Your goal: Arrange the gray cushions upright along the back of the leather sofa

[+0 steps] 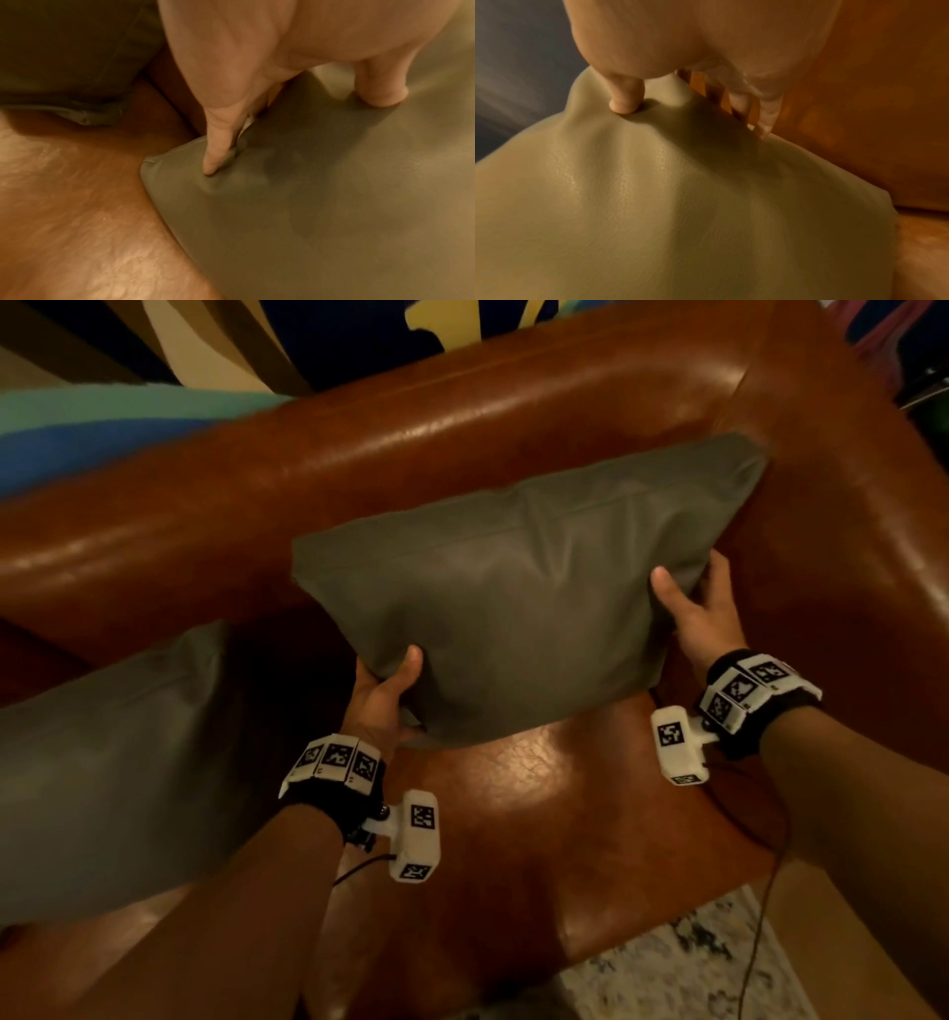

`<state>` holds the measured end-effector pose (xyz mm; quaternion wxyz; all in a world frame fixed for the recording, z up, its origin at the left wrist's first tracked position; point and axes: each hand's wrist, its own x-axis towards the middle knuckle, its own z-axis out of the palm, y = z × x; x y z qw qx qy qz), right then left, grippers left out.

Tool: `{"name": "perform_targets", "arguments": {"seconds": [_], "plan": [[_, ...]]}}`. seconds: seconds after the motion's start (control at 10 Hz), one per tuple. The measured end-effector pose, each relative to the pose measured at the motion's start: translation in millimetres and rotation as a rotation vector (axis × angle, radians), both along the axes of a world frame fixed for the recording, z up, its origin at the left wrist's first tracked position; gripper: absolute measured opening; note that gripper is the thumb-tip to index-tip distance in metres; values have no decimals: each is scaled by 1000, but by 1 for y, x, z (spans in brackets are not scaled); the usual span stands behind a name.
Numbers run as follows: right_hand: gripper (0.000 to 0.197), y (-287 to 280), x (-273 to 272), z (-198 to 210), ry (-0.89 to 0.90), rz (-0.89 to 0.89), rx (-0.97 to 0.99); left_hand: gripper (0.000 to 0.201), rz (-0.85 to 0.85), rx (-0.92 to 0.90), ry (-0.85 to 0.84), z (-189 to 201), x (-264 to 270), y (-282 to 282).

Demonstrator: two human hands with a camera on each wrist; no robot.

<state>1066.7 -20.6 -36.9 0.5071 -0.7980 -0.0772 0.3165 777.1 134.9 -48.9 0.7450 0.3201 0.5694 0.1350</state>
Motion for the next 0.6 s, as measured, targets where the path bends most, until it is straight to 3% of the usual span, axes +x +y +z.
{"name": "perform_targets", "arguments": {"seconds": [0.2,0.3,0.5,0.6], "plan": [[94,6,12,-2,-31,80,-39,73,29,-8,10,-1,2,-13],[91,6,9,4,-50,89,-65,72,29,102,43,4,2,-4],[77,-15,-24,16,-194,-42,-158,90,-167,212,212,16,-39,-9],[68,-46,-58,3,-196,-47,-262,48,-301,209,311,6,-102,-22]]}}
